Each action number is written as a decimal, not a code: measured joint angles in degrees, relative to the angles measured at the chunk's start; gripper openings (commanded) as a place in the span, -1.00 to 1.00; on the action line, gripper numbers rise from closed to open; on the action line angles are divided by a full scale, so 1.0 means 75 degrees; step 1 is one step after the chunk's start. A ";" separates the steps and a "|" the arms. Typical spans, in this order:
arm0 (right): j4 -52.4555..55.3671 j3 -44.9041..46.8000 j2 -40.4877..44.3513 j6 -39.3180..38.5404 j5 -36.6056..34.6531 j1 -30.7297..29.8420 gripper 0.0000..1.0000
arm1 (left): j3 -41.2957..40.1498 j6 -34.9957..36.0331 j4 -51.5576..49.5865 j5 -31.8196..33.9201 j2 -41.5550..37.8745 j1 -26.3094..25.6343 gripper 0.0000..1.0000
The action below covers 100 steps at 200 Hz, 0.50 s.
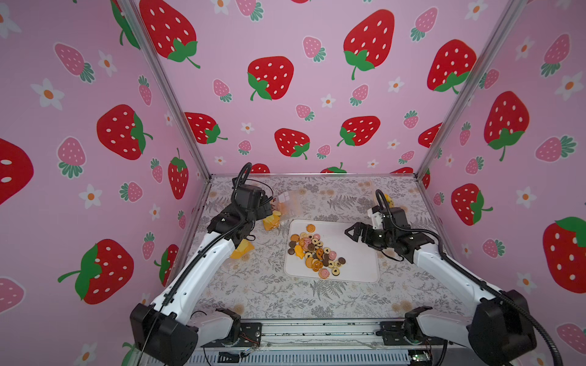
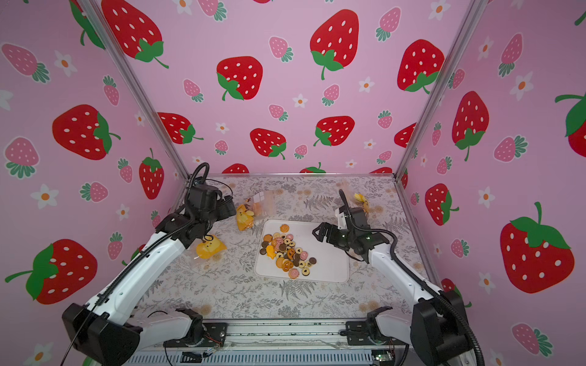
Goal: Pour cookies out of the ziploc bag
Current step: Place the ziploc bag at the center of the board, then move the ziploc bag to the center of the board.
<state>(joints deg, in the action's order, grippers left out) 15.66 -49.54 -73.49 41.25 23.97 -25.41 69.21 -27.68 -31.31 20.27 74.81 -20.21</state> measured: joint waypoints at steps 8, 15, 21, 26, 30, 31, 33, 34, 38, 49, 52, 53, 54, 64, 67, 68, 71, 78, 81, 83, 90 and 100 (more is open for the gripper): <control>-0.0035 -0.0408 -0.0437 -0.0082 0.0108 -0.0035 0.99 | 0.0015 0.0058 0.0038 -0.0254 0.0399 0.0023 0.99; -0.0070 -0.0819 -0.0874 -0.0149 0.0201 -0.0087 0.99 | 0.0020 0.0079 0.0082 -0.0495 0.0729 0.0055 0.99; -0.0122 -0.1160 -0.1239 -0.0207 0.0268 -0.0140 0.99 | 0.0020 0.0093 0.0114 -0.0729 0.1000 0.0105 0.99; -0.0152 -0.1478 -0.1571 -0.0251 0.0318 -0.0195 0.99 | 0.0020 0.0111 0.0134 -0.0889 0.1166 0.0152 0.99; -0.0157 -0.1725 -0.1842 -0.0297 0.0385 -0.0251 0.99 | 0.0020 0.0111 0.0149 -0.1037 0.1291 0.0204 0.99; -0.0157 -0.1775 -0.1886 -0.0294 0.0391 -0.0256 0.99 | 0.0020 0.0114 0.0152 -0.1081 0.1338 0.0224 0.99; -0.0184 -0.1918 -0.2037 -0.0306 0.0399 -0.0280 0.99 | 0.0020 0.0117 0.0163 -0.1131 0.1378 0.0248 0.99; -0.0201 -0.1970 -0.2104 -0.0315 0.0411 -0.0291 0.99 | 0.0017 0.0117 0.0169 -0.1154 0.1399 0.0262 0.99; -0.0210 -0.2282 -0.2433 -0.0344 0.0504 -0.0356 0.99 | 0.0017 0.0117 0.0189 -0.1291 0.1480 0.0329 0.99; -0.0219 -0.3118 -0.3322 -0.0411 0.0705 -0.0498 0.99 | -0.0003 0.0114 0.0289 -0.1614 0.1594 0.0548 0.99; -0.0216 -0.3360 -0.3535 -0.0414 0.0743 -0.0527 0.99 | -0.0015 0.0111 0.0323 -0.1696 0.1600 0.0615 0.99; -0.0224 -0.3418 -0.3599 -0.0420 0.0746 -0.0536 0.99 | -0.0017 0.0111 0.0332 -0.1716 0.1603 0.0629 0.99; -0.0236 -0.3538 -0.3739 -0.0428 0.0775 -0.0551 0.99 | -0.0023 0.0108 0.0347 -0.1737 0.1603 0.0650 0.99; -0.0286 -0.4334 -0.4535 -0.0431 0.1014 -0.0632 0.99 | -0.0026 0.0076 0.0443 -0.1990 0.1588 0.0863 0.99; -0.0306 -0.4543 -0.4747 -0.0425 0.1035 -0.0653 0.99 | -0.0026 0.0067 0.0484 -0.2052 0.1588 0.0915 0.99; -0.0312 -0.4593 -0.4809 -0.0423 0.1058 -0.0659 0.99 | -0.0026 0.0061 0.0493 -0.2066 0.1588 0.0927 0.99; -0.0306 -0.4849 -0.5059 -0.0423 0.1160 -0.0676 0.99 | -0.0026 0.0055 0.0527 -0.2133 0.1582 0.0976 0.99; -0.0332 -0.5295 -0.5520 -0.0382 0.1291 -0.0711 0.99 | -0.0029 0.0023 0.0597 -0.2218 0.1580 0.1072 0.99; -0.0335 -0.5490 -0.5724 -0.0353 0.1338 -0.0723 0.99 | -0.0029 0.0000 0.0629 -0.2256 0.1580 0.1113 0.99; -0.0338 -0.5630 -0.5866 -0.0329 0.1408 -0.0737 0.98 | -0.0032 -0.0012 0.0647 -0.2288 0.1580 0.1137 0.99; -0.0350 -0.6053 -0.6318 -0.0286 0.1536 -0.0764 0.97 | -0.0050 -0.0067 0.0705 -0.2393 0.1577 0.1180 0.99; -0.0309 -0.6577 -0.6860 -0.0213 0.1670 -0.0799 0.90 | -0.0085 -0.0122 0.0781 -0.2532 0.1577 0.1189 0.99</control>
<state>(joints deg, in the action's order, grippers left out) 13.34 -98.87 -124.95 39.66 36.49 -31.40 68.58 -28.60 -25.45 1.28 86.63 -11.29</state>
